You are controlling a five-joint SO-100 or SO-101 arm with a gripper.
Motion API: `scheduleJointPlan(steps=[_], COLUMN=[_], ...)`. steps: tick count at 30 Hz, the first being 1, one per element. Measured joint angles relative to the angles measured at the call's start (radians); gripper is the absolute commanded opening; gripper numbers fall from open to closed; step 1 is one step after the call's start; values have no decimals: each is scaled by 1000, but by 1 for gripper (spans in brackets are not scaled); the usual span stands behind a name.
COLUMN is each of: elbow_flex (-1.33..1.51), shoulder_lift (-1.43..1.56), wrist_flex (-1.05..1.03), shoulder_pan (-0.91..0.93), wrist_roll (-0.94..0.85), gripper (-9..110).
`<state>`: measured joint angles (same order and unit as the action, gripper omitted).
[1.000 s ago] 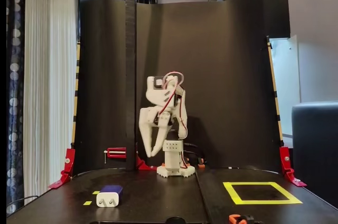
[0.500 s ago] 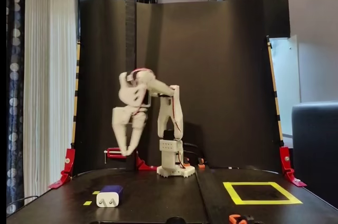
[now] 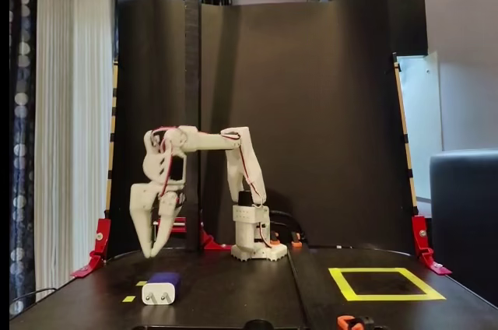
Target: Grasp a block and put it in the designated area.
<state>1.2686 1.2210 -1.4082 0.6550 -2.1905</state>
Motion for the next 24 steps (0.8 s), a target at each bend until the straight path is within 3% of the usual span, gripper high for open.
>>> scheduleJointPlan(steps=[5,11,13,24], elbow_flex=[0,0,0,0], shoulder_lift=[-3,-12,-17,-48], wrist_flex=[14,28,26,49], shoulder_pan=[3,3,3,3], wrist_roll=[0,0,0,0], gripper=[3,32,37,38])
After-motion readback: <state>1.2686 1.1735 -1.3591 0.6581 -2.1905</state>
